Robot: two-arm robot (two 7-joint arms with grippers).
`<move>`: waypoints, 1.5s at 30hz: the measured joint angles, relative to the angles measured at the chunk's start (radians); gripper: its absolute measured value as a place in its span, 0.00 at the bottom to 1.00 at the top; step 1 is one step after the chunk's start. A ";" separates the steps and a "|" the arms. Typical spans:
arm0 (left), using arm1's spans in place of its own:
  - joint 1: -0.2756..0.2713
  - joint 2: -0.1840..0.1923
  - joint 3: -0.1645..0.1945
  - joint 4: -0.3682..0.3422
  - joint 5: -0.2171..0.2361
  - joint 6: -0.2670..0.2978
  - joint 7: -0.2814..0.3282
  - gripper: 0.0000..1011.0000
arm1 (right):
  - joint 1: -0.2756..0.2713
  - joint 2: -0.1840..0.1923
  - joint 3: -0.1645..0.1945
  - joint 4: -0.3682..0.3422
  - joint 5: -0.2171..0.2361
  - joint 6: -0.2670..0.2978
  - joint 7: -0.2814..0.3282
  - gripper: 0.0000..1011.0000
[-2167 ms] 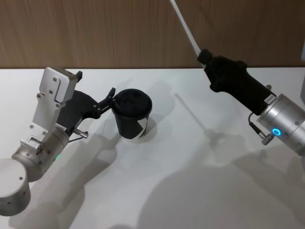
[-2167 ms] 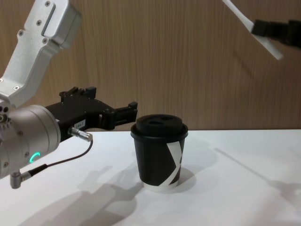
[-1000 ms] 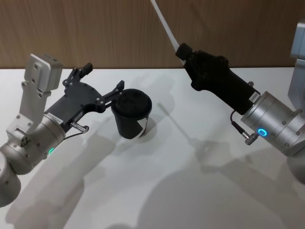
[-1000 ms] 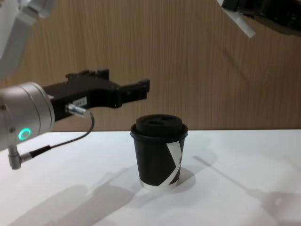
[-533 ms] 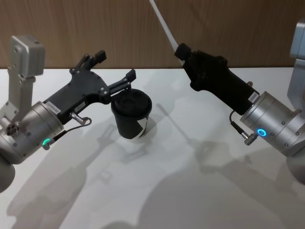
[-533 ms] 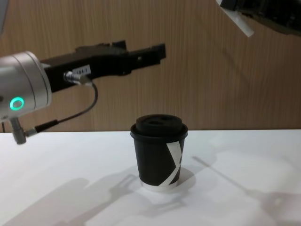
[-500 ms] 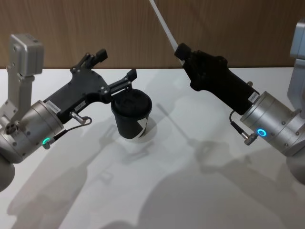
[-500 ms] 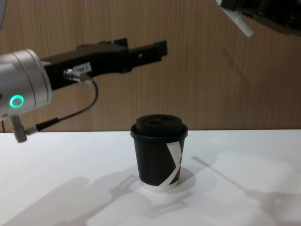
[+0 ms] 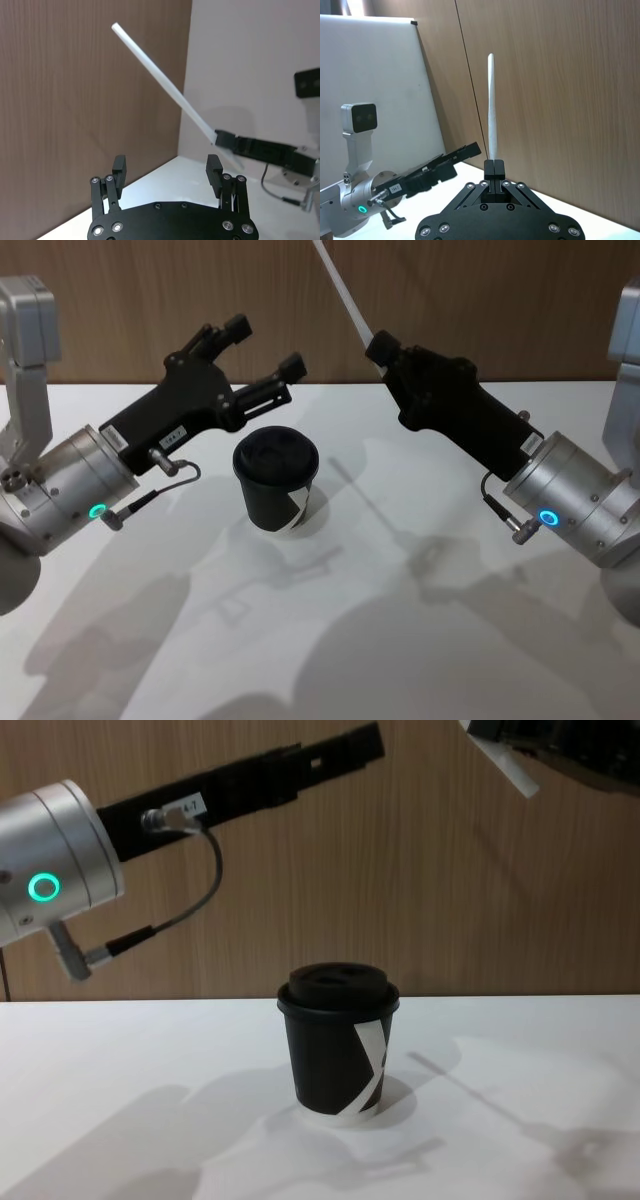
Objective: Pick up the straw with one hand, pass it to the other hand, and insert it into the cup.
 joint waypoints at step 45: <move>-0.164 -0.114 0.044 0.251 -0.304 0.057 -0.275 0.99 | 0.000 0.000 0.000 0.000 0.000 0.000 0.000 0.00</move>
